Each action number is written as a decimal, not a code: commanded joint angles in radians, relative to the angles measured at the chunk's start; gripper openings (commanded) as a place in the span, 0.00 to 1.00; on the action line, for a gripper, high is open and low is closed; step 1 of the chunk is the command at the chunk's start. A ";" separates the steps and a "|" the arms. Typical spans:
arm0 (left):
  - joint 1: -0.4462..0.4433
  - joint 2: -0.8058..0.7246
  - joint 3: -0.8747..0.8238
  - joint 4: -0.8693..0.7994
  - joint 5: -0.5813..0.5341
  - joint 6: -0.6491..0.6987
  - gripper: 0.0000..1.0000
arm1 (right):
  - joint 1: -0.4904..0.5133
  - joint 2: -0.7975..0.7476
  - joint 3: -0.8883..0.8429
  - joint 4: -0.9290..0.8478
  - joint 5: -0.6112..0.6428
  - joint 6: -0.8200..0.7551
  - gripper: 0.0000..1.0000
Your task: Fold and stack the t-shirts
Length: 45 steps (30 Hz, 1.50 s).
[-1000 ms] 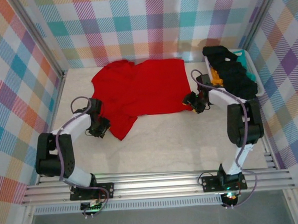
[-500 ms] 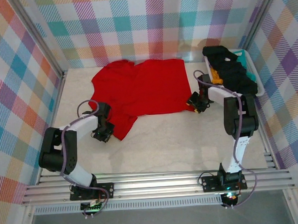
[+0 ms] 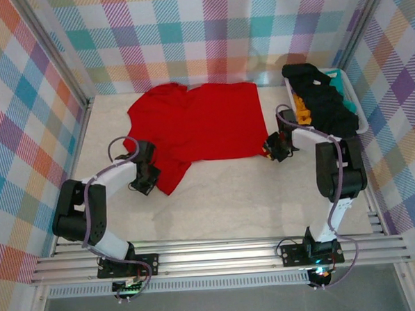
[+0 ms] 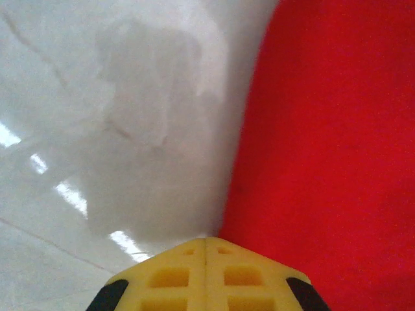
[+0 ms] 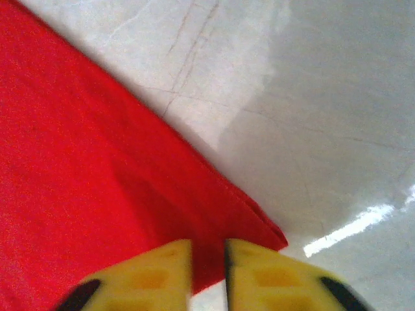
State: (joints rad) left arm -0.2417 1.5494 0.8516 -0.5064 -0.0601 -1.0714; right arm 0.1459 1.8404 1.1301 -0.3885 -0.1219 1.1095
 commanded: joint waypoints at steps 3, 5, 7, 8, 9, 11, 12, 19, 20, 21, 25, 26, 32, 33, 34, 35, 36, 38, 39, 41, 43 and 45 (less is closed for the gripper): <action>0.016 -0.113 0.012 -0.025 -0.087 0.083 0.00 | 0.010 -0.057 -0.021 0.018 0.062 0.029 0.00; 0.019 -0.140 0.020 -0.067 -0.105 0.107 0.00 | 0.018 -0.113 -0.037 -0.005 0.097 -0.007 0.00; 0.026 -0.156 0.026 -0.120 -0.120 0.117 0.00 | 0.026 -0.179 -0.061 -0.051 0.152 -0.042 0.00; 0.033 -0.165 0.022 -0.132 -0.125 0.120 0.05 | 0.026 -0.210 -0.077 -0.063 0.175 -0.057 0.00; 0.050 -0.177 0.015 -0.135 -0.127 0.131 0.18 | 0.026 -0.247 -0.099 -0.085 0.203 -0.071 0.00; 0.100 -0.196 0.004 -0.128 -0.109 0.155 0.35 | 0.024 -0.313 -0.132 -0.132 0.262 -0.107 0.00; 0.133 -0.195 0.009 -0.129 -0.094 0.170 0.41 | 0.024 -0.344 -0.150 -0.158 0.289 -0.127 0.00; 0.261 -0.108 0.066 -0.052 0.070 0.242 0.47 | 0.025 -0.362 -0.207 -0.135 0.188 -0.213 0.05; 0.262 -0.073 0.088 -0.055 0.091 0.242 0.47 | 0.037 -0.333 -0.181 -0.131 0.168 -0.211 0.14; 0.262 -0.049 0.101 -0.038 0.116 0.245 0.47 | 0.045 -0.316 -0.163 -0.107 0.144 -0.211 0.25; 0.259 0.026 0.118 0.053 0.163 0.245 0.49 | 0.064 -0.207 -0.049 -0.089 0.086 -0.186 0.50; 0.256 0.064 0.144 0.029 0.174 0.248 0.49 | 0.066 -0.174 -0.018 -0.102 0.083 -0.179 0.53; 0.200 0.149 0.163 0.025 0.174 0.214 0.43 | 0.063 -0.060 0.019 -0.056 0.032 -0.055 0.55; 0.190 0.158 0.164 0.032 0.174 0.207 0.40 | 0.064 -0.052 0.020 -0.044 0.034 -0.037 0.55; 0.180 0.172 0.166 0.039 0.172 0.200 0.35 | 0.064 -0.041 0.024 -0.031 0.040 -0.020 0.54; 0.173 0.185 0.168 0.049 0.171 0.192 0.28 | 0.063 -0.025 0.038 -0.038 0.045 -0.008 0.52; 0.170 0.196 0.168 0.061 0.173 0.184 0.23 | 0.064 -0.007 0.058 -0.066 0.054 0.004 0.49; 0.167 0.211 0.168 0.085 0.175 0.173 0.12 | 0.064 0.017 0.081 -0.099 0.072 0.026 0.48; 0.167 0.216 0.172 0.090 0.174 0.173 0.06 | 0.063 0.018 0.075 -0.092 0.080 0.036 0.47; 0.166 0.214 0.178 0.085 0.157 0.178 0.00 | 0.064 0.028 0.072 -0.087 0.078 0.067 0.43; 0.166 0.195 0.175 0.082 0.127 0.185 0.00 | 0.066 0.042 0.075 -0.098 0.080 0.098 0.41; 0.166 0.170 0.166 0.079 0.103 0.195 0.00 | 0.066 0.053 0.065 -0.088 0.090 0.128 0.35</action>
State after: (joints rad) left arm -0.0708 1.7454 1.0134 -0.4294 0.0830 -0.8848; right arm 0.2100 1.8702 1.1805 -0.4568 -0.0463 1.1606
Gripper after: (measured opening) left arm 0.049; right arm 0.368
